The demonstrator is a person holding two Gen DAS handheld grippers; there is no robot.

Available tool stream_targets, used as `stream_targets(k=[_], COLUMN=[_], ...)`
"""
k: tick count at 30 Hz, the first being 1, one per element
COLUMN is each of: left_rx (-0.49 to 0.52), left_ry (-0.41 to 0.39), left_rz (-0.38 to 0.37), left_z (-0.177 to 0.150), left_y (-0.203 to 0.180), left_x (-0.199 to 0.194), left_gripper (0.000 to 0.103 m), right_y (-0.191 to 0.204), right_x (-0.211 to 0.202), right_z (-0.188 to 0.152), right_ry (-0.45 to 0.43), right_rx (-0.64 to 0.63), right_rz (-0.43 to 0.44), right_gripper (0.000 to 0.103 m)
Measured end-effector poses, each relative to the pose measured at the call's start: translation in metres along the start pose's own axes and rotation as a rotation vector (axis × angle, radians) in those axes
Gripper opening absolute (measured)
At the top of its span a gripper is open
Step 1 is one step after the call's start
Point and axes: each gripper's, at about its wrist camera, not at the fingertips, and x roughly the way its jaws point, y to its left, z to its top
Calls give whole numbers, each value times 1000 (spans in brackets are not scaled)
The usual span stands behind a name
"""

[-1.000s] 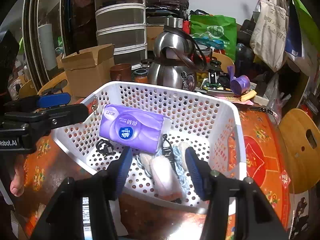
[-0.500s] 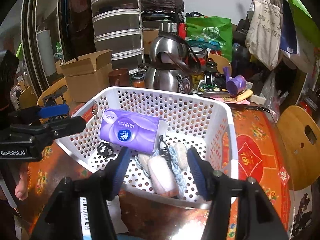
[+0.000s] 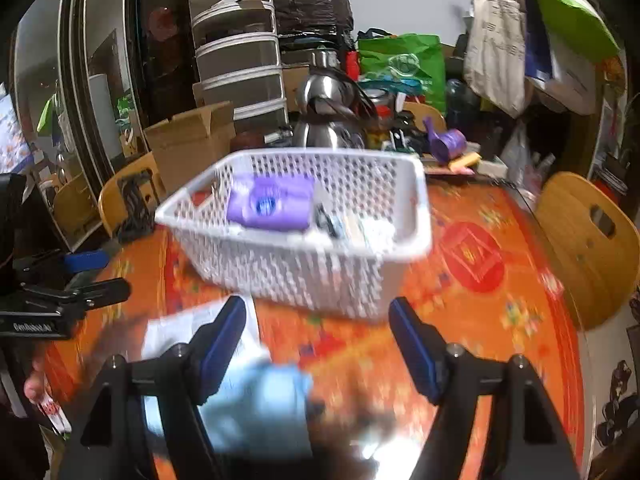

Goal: Organize soft objects
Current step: 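Withdraw both tools from the basket toward the light blue wipes pack, then pinch the white paper leaflet with the right tool while the left tool approaches it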

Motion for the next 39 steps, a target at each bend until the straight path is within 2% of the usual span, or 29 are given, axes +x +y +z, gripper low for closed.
stream_targets(k=[4,7,11,16,21,26,31,35,39], left_rx=[-12,-43,-112,-84,-106,-145,-156,-164,-157], left_ry=[1,24,56,35,44,66,97,115,127], left_rz=[-45,-55,-116,-88,-89,-93,-89,-102,-111], left_z=[-43,-64,-80,-82,-72,-65,-66,-66,-62], left_y=[-5,-4,3,-4,7,18,25,33,35], left_x=[-1,6,17,13,19,32,47,57,66], left_gripper=[82,82,81,81,81,81,81,81,82], right_y=[-4,0,5,7,10,17,37,45,55], right_x=[-14,-15,-14,-10,-10,8,54,76,100], right_z=[-50,-77,-97,-105,-99,-68,-51,-43,-37], right_ry=[29,41,33,41,26,25,122,163,230], right_rx=[34,36,23,36,38,45,12,-8,-25], right_rz=[16,64,78,98,117,161,165,175,198], right_gripper=[74,74,74,74,74,74,72,68,56])
